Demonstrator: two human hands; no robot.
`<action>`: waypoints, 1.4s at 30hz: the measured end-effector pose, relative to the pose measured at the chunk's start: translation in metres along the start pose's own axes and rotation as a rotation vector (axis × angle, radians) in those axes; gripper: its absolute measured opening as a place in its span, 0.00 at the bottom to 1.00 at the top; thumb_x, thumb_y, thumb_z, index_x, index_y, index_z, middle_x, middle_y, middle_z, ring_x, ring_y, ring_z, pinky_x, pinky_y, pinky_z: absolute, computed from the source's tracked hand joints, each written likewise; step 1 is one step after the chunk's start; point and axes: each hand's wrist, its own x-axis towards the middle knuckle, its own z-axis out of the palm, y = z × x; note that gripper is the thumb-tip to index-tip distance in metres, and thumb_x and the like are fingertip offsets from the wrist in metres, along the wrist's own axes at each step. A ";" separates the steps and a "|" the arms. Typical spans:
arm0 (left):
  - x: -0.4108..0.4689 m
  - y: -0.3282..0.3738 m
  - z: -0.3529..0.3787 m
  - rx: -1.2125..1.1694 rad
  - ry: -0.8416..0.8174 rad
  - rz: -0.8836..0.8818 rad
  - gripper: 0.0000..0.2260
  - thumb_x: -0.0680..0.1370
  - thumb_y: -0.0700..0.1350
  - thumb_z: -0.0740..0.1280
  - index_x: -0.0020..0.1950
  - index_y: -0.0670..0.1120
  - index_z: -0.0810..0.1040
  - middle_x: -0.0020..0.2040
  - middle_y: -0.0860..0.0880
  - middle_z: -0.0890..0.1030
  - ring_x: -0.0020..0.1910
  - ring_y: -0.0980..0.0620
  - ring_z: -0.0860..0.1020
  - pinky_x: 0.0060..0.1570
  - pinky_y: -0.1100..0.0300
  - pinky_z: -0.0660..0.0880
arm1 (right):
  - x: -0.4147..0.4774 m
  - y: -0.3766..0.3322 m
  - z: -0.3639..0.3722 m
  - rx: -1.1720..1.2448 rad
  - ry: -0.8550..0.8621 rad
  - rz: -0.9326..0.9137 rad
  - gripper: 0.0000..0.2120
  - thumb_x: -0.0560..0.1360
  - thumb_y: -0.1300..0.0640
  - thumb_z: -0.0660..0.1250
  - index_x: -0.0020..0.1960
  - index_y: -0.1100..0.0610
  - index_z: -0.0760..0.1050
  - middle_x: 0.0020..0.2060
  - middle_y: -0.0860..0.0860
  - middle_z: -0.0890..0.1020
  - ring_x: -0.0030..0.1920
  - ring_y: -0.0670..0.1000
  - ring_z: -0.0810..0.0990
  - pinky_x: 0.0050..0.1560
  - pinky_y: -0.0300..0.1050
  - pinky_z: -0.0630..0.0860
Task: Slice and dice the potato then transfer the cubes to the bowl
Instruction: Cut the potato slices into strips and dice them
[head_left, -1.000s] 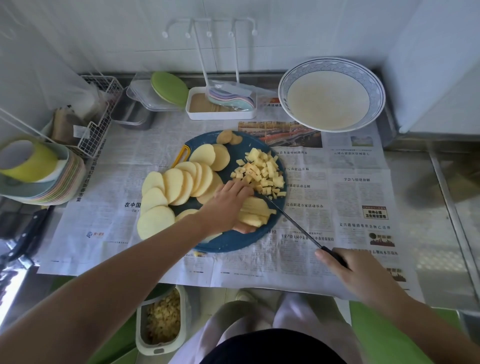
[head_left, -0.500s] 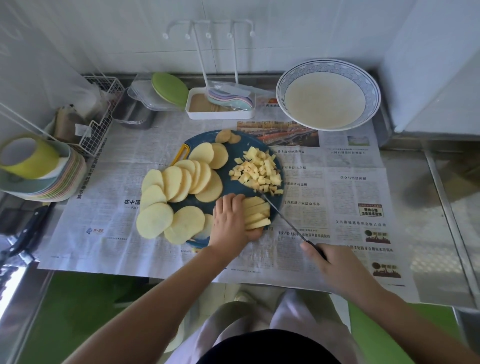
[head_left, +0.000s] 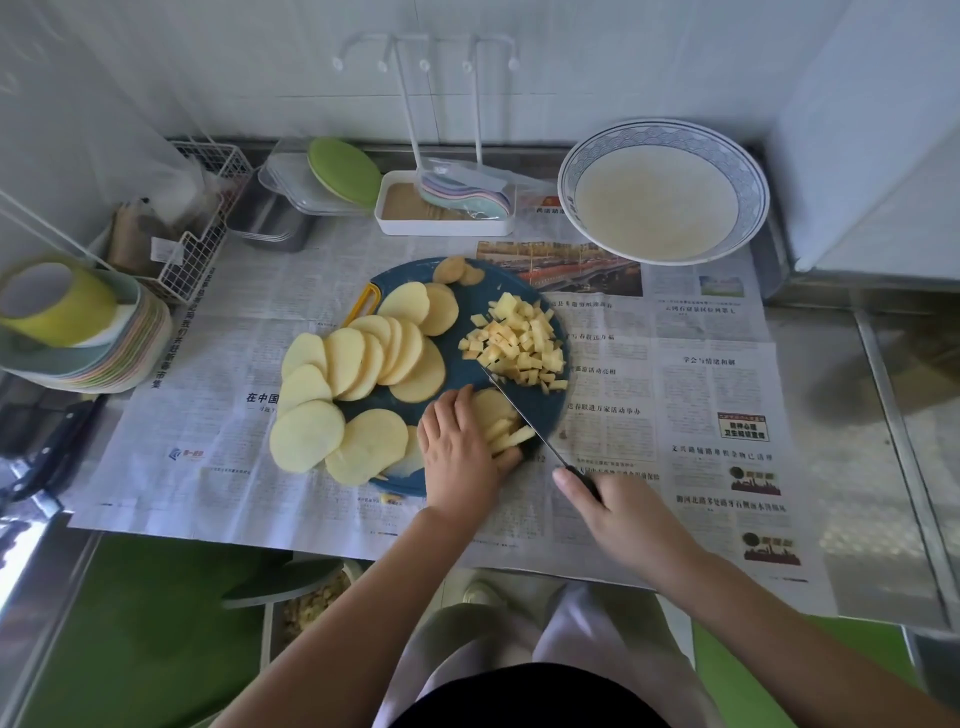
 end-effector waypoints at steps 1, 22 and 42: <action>0.000 0.001 0.000 -0.011 -0.001 0.001 0.39 0.66 0.60 0.71 0.69 0.38 0.68 0.61 0.40 0.72 0.60 0.39 0.69 0.63 0.44 0.66 | 0.002 -0.001 -0.003 -0.002 -0.002 -0.008 0.25 0.79 0.38 0.52 0.31 0.54 0.64 0.24 0.48 0.68 0.26 0.47 0.68 0.30 0.41 0.64; -0.010 -0.008 0.009 0.096 -0.011 0.090 0.37 0.74 0.61 0.56 0.75 0.37 0.57 0.70 0.36 0.67 0.72 0.36 0.63 0.74 0.42 0.52 | -0.017 -0.008 0.014 0.055 0.072 0.020 0.23 0.80 0.42 0.54 0.30 0.53 0.65 0.23 0.48 0.69 0.25 0.45 0.68 0.31 0.37 0.66; -0.007 -0.005 0.009 0.087 -0.058 0.091 0.30 0.80 0.57 0.50 0.73 0.36 0.62 0.68 0.37 0.68 0.68 0.40 0.61 0.71 0.44 0.59 | -0.027 0.003 0.005 0.018 0.101 -0.069 0.25 0.73 0.33 0.46 0.31 0.51 0.65 0.23 0.48 0.70 0.25 0.46 0.71 0.30 0.39 0.67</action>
